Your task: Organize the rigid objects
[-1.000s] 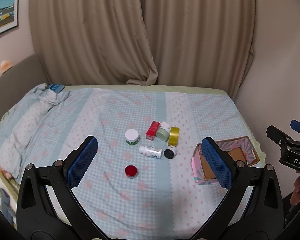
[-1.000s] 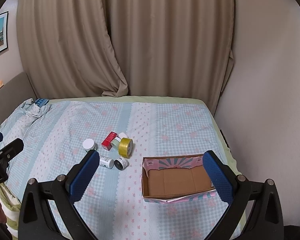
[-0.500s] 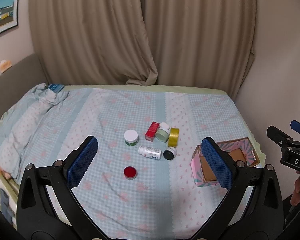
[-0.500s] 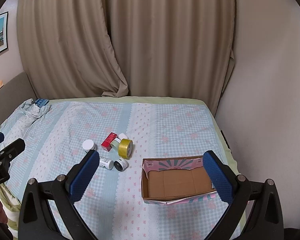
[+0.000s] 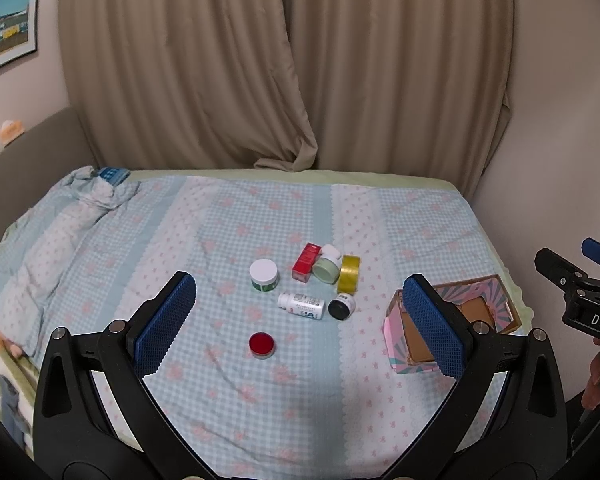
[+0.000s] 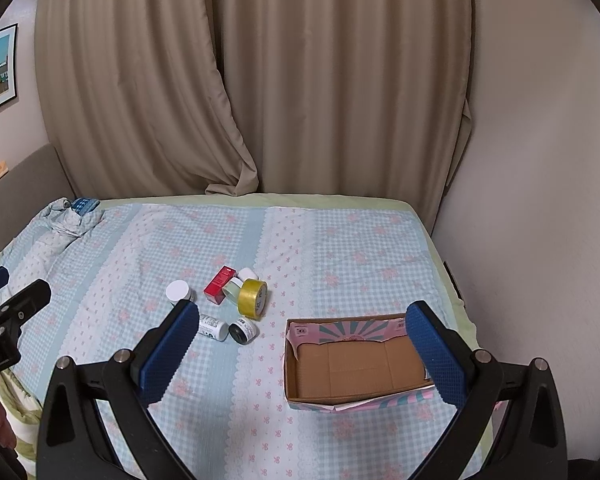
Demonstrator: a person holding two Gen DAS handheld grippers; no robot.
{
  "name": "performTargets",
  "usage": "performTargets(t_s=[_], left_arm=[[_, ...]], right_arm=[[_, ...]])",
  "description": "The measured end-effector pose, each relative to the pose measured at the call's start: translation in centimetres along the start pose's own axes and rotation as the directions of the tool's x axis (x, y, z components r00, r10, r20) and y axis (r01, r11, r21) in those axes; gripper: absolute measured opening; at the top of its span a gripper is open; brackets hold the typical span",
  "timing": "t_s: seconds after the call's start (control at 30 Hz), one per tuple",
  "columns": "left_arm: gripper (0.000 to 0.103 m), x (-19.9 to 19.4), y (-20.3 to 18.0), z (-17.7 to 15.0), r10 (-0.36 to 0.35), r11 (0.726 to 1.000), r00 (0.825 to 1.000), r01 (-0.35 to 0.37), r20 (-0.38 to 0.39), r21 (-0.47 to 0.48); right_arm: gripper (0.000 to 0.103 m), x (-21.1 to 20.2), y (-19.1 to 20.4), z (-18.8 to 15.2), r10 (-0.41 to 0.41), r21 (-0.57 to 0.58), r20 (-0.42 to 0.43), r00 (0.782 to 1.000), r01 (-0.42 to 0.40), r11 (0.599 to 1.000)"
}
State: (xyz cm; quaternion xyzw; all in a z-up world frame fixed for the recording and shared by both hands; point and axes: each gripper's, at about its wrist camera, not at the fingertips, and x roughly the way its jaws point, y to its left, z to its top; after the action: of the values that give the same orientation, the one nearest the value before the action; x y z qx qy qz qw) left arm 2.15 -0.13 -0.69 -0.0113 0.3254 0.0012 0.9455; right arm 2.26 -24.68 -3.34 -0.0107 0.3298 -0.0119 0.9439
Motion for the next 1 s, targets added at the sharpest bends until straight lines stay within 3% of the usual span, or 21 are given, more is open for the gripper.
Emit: performTargets(t_s=[1.0], left_arm=[[0.103, 0.04, 0.15, 0.43, 0.006, 1.000, 1.000, -0.006, -0.018, -0.009]], right_arm=[[0.103, 0.36, -0.08, -0.27, 0.005, 0.006, -0.002, 1.000, -0.005, 1.000]])
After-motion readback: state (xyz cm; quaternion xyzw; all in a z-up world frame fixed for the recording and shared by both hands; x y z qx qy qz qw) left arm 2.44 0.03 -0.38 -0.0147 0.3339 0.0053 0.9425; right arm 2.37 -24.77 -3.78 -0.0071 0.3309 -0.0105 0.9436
